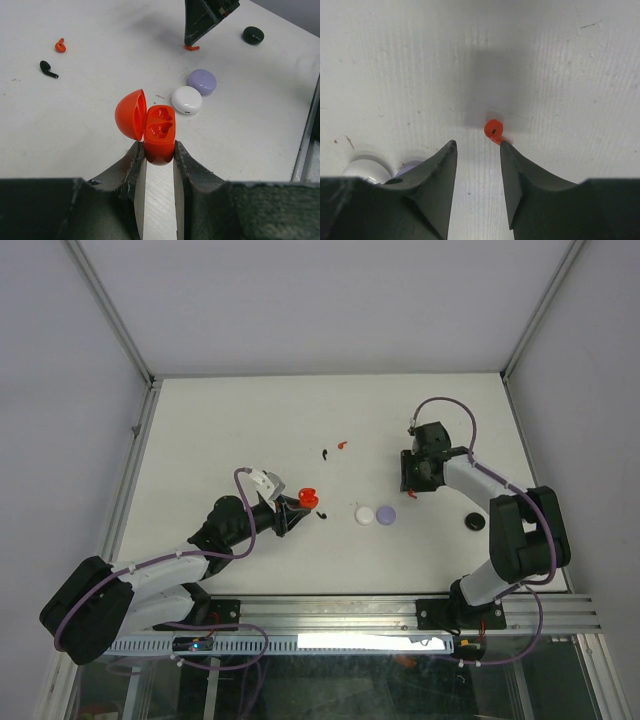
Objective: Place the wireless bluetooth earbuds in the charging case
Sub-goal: Pick up the earbud from the center of the board.
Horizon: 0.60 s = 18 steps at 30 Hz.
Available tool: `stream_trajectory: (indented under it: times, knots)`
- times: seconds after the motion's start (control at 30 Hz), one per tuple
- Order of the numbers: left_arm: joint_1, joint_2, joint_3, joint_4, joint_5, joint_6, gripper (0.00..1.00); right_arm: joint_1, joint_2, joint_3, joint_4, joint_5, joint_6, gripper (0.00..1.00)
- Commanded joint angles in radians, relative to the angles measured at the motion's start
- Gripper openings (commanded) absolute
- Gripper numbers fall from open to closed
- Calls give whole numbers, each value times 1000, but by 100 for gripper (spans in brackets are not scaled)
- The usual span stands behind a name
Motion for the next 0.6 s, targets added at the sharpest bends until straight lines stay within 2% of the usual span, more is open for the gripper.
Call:
stream_trajectory:
  times: [0.0,0.43,0.57]
  knots:
    - [-4,-26,32,32,9,1,0,23,44,59,22,66,-2,41]
    - [-4,-27,32,32,13,2,0,31,135,73,1,111,8,37]
    - [-4,-26,32,32,13,3,0,30,165,82,0,114,10,31]
